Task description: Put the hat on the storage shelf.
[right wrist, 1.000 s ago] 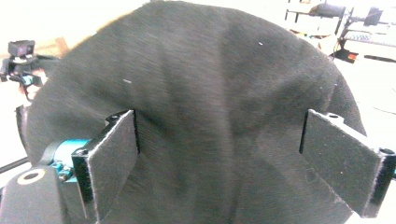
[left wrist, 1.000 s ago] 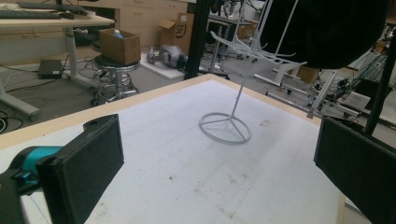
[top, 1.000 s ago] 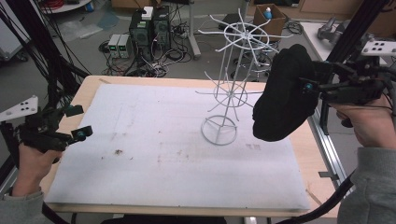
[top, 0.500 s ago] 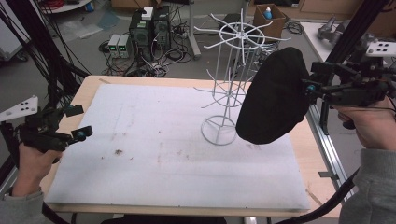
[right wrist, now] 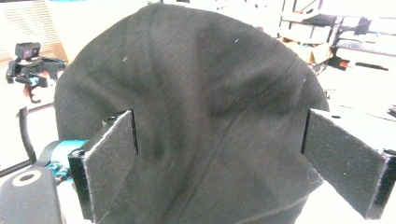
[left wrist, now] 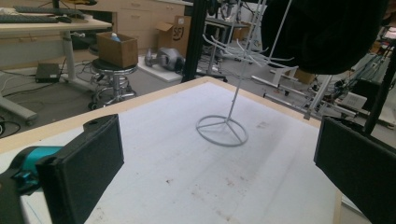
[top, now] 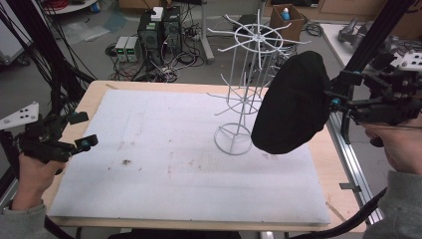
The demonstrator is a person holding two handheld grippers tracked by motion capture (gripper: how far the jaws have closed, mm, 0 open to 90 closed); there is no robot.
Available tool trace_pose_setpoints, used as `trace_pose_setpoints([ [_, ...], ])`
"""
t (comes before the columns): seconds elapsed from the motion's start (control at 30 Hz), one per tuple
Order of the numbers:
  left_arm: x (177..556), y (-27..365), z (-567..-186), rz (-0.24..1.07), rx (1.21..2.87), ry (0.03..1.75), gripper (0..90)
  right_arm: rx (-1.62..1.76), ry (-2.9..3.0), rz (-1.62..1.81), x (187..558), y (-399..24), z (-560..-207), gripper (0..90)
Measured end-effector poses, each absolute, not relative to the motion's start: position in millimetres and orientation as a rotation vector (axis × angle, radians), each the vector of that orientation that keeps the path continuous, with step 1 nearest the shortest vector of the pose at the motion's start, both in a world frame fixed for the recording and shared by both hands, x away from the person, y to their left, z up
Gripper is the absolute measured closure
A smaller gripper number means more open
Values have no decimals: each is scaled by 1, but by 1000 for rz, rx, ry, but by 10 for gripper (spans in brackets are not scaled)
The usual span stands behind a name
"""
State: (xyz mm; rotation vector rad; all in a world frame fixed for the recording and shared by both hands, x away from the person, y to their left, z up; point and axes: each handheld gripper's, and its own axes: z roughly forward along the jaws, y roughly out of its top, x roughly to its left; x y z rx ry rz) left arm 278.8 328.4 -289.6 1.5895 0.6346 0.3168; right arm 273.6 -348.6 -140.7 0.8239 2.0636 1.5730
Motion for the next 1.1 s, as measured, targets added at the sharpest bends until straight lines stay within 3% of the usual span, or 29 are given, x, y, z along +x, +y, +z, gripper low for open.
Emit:
trace_pose_setpoints([
  [0.73, 270, 320, -284, 324, 1609, 592, 17, 797, 2007, 1623, 213, -336, -185, 99],
  [1.1, 270, 317, -284, 318, 1612, 579, 17, 817, 1997, 1680, 213, -335, -219, 99],
])
